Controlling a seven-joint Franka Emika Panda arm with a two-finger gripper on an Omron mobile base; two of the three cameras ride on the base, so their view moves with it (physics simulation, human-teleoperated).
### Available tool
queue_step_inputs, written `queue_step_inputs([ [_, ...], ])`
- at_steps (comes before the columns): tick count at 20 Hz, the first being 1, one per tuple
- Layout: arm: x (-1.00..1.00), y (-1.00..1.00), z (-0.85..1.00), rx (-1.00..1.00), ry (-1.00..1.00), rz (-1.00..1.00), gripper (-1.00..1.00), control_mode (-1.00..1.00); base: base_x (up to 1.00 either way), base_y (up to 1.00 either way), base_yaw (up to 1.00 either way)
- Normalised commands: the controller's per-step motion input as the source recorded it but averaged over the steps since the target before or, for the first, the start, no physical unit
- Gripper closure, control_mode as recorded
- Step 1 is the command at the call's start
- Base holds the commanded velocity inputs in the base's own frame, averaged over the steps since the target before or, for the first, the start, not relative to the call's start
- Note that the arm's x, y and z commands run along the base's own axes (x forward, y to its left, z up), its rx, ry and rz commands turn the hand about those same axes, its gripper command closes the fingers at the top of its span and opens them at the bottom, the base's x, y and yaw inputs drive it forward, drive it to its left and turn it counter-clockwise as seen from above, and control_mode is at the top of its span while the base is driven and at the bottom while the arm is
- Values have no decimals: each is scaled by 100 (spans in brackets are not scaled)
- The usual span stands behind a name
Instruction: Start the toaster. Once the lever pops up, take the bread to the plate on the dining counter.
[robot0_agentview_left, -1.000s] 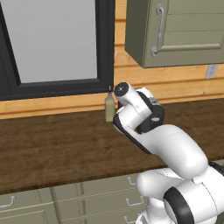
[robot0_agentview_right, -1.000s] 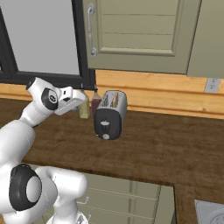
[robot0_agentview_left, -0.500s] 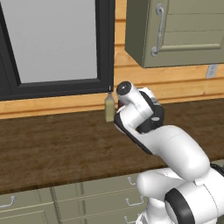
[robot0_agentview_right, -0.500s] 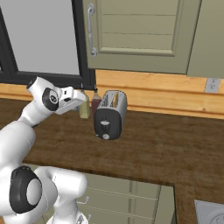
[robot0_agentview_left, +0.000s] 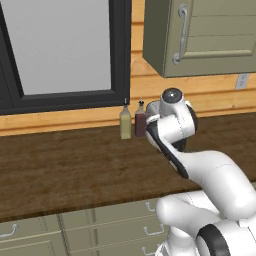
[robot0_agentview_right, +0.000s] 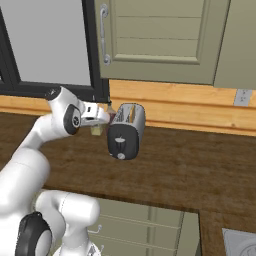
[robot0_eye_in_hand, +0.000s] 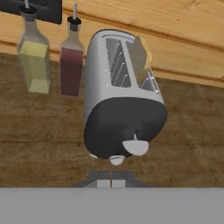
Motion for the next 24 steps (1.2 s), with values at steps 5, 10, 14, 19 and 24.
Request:
queue_step_inputs([
  [5, 0, -56, 16, 20, -3, 0, 100, -100, 0, 0, 0],
  [10, 2, -69, 10, 22, -3, -4, 100, -100, 0, 0, 0],
  [14, 2, -52, 13, 21, 0, -9, 100, -100, 0, 0, 0],
  [19, 10, -9, 1, 8, 0, -2, 100, -100, 0, 0, 0],
  [24, 13, 3, 1, 4, 0, 1, 100, -100, 0, 0, 0],
])
